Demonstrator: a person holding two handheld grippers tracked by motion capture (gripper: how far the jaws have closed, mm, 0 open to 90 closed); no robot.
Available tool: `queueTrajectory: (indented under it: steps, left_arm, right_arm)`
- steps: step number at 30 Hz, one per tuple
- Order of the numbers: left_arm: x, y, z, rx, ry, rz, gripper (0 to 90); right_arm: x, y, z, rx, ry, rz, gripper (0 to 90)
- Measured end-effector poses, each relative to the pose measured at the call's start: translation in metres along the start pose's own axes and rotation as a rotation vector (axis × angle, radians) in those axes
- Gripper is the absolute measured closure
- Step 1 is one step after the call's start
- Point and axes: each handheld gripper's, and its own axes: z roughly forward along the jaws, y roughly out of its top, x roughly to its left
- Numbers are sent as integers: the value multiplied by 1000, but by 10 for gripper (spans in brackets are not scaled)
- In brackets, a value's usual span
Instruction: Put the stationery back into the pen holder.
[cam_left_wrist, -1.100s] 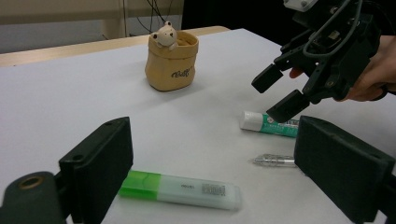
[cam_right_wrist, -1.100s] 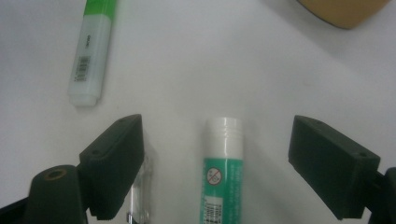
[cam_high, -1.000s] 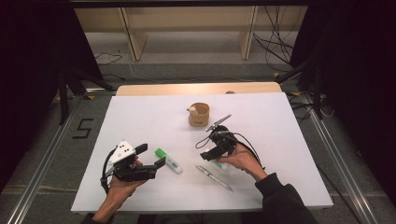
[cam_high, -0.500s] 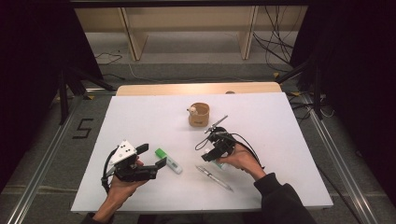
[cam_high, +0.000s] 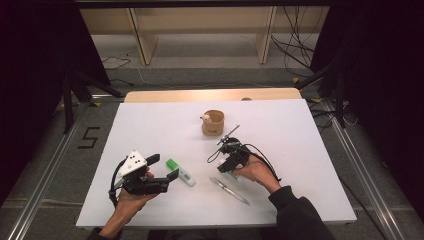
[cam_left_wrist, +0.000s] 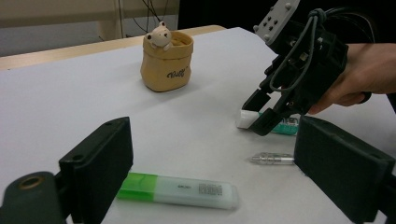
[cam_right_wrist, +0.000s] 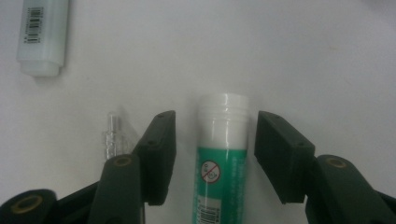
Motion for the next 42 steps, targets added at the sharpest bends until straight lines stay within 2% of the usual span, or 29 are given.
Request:
queueTrajectory:
  steps: [10, 18, 27, 33, 39, 42]
  left_arm:
    - [0, 0, 0, 1, 0, 1, 113]
    - [0, 0, 0, 1, 1, 1, 113]
    - [0, 0, 0, -2, 3, 3, 113]
    - [0, 0, 0, -4, 3, 0, 113]
    - [1, 0, -1, -4, 4, 0, 113]
    - [1, 0, 0, -4, 6, -3, 113]
  right_arm:
    - [-1, 1, 4, 10, -2, 6, 571]
    - [1, 3, 4, 18, -32, 6, 640]
    - [4, 4, 2, 23, -39, 1, 655]
    - [4, 5, -6, -9, -45, -13, 658]
    - [2, 6, -20, -88, -22, 1, 659]
    - [0, 6, -29, -154, -11, 17, 658]
